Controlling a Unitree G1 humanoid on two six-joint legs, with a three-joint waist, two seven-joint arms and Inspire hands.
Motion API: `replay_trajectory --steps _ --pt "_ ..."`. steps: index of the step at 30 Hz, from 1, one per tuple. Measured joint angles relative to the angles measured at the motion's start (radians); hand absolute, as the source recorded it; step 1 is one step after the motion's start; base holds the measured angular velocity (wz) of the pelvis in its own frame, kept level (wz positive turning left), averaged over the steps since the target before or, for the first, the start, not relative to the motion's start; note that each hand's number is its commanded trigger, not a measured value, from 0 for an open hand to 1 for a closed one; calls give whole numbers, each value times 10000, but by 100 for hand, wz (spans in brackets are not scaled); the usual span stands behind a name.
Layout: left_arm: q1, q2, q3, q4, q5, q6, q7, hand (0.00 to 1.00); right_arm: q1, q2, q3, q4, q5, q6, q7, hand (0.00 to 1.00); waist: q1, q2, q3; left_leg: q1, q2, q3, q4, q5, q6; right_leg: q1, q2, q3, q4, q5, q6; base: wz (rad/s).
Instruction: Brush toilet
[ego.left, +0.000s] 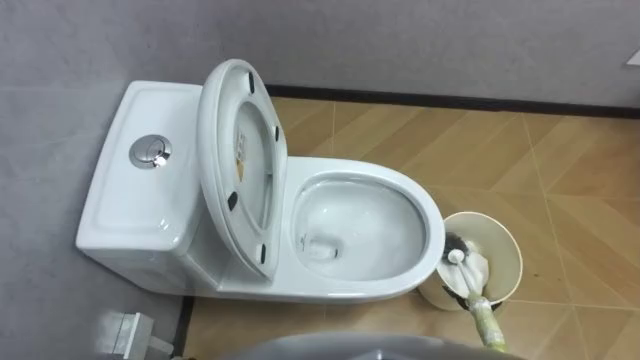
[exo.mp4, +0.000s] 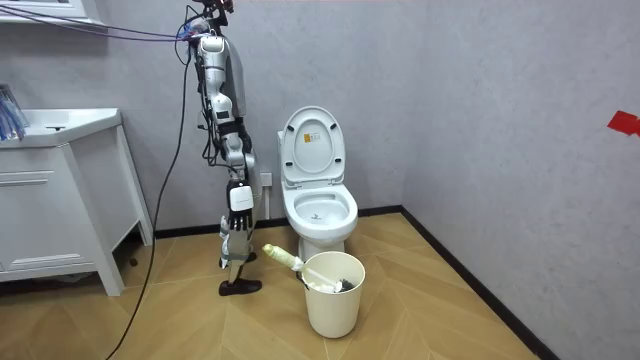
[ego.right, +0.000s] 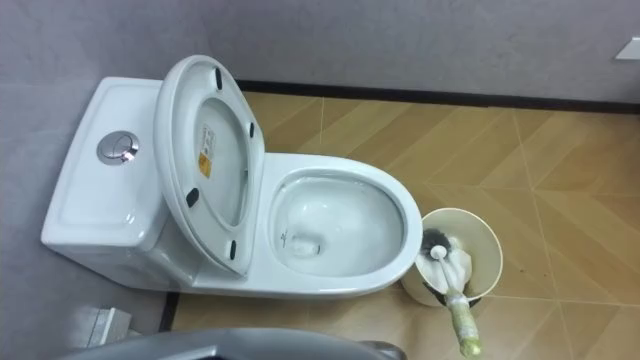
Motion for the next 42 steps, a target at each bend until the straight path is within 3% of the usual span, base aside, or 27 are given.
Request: replay_trajectory --steps 13,16,21,28,31,36,38,40,42 --pt "7 36 -2 -93 -32 -16 54 0 -3 -3 -25 -17 113 4 -260 0 1 9 0 15 -8 62 11 -1 3 -1 -5 89 16 -3 2 -1" --pt "37 38 24 -150 -10 -17 73 0 -7 -3 -270 -22 220 -9 -735 0 2 49 -9 38 -13 67 12 -1 4 6 18 279 20 -2 1 0" --pt "50 47 830 -223 49 -41 77 0 11 -6 -939 -40 1093 -249 -1595 0 -3 104 -8 47 20 211 5 -1 3 -46 46 307 28 8 -12 -6" --pt "49 38 856 -575 55 -252 405 0 299 1 -1498 -1103 1121 -585 -2818 0 -75 186 -33 -259 30 281 50 -1 2 -391 51 322 148 8 -13 -2" --pt "-76 39 868 -603 -30 -529 594 0 490 27 -1865 -2440 1219 -1080 -3371 0 -81 232 -54 -462 69 448 134 1 -1 -690 78 425 202 59 -39 -15" --pt "-157 36 863 -631 -873 -1422 1133 0 676 215 -1886 -4767 567 -2073 -4507 0 -123 212 -49 -460 93 651 149 4 -5 -750 110 621 203 68 -44 -11" --pt "-180 43 862 -630 -1298 -1590 1365 0 678 220 -1816 -5248 234 -2317 -4850 0 -71 187 -53 -468 98 710 149 4 -5 -789 123 696 197 82 -43 -12" --pt "-179 74 826 -651 -1769 -1752 1497 0 714 221 -1648 -5989 -238 -2327 -5149 0 0 207 -49 -522 111 788 149 4 -5 -890 137 769 213 108 -43 -14" --pt "-254 176 724 -647 -2379 -1926 1527 0 686 220 -1333 -6487 -353 -2707 -5473 0 -23 177 -53 -563 123 796 152 5 -5 -941 150 790 204 129 -51 -3"
